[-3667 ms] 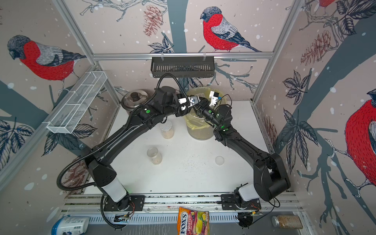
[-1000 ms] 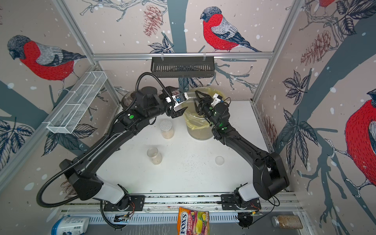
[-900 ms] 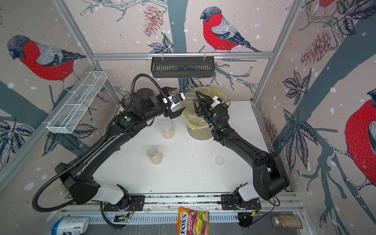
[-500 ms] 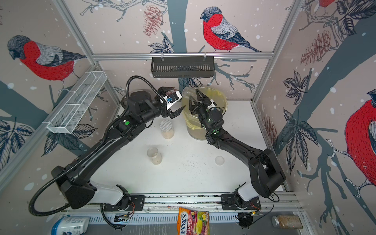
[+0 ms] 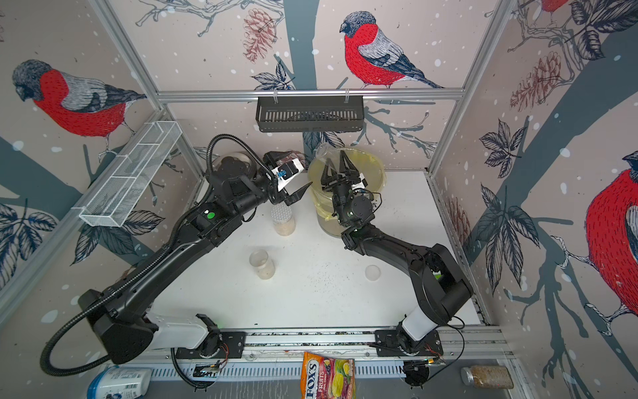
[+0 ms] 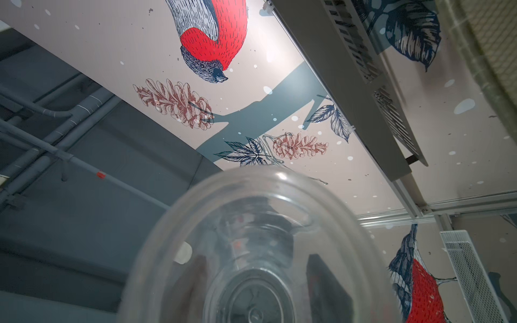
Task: Empty moldy rice from jars
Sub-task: Pour the moldy rice from the jar into the trash bin.
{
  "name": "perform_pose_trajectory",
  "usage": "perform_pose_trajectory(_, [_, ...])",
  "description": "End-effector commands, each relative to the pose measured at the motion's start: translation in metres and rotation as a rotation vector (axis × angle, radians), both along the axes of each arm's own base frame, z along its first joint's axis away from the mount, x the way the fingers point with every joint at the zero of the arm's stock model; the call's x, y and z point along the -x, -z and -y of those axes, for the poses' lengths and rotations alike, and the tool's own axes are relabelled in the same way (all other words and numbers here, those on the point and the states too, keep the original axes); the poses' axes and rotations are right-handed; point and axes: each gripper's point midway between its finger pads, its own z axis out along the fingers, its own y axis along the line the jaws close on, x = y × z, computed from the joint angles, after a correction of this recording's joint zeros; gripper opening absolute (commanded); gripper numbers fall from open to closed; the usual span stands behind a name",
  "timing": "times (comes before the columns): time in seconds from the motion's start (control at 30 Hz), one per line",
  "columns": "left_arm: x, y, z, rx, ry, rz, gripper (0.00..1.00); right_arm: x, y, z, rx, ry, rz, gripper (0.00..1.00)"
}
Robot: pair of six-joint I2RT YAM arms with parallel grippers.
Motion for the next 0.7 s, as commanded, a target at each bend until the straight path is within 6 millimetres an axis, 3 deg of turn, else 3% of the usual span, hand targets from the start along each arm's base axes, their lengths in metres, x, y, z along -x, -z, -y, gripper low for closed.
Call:
perform_pose_trajectory(0.0, [0.001,-0.016,-0.002,0.048,-0.004,0.049,0.98,0.002,-0.022,0.009,-0.335,-0.144,0.029,0.32])
perform_pose_trajectory(0.1, [0.001,-0.016,-0.003,0.044,-0.007,0.049,0.98,0.005,-0.025,-0.001,-0.317,-0.152,0.016,0.32])
perform_pose_trajectory(0.43, [0.004,-0.018,-0.005,0.046,-0.012,0.047,0.98,0.012,-0.027,0.004,-0.414,-0.118,0.041,0.36])
perform_pose_trajectory(0.53, [0.003,-0.019,-0.006,0.047,-0.015,0.042,0.97,0.01,-0.016,0.011,-0.428,-0.092,0.015,0.36])
perform_pose_trajectory(0.67, [0.006,-0.02,-0.006,0.056,-0.006,0.047,0.98,0.011,-0.003,0.007,-0.392,-0.091,-0.015,0.36])
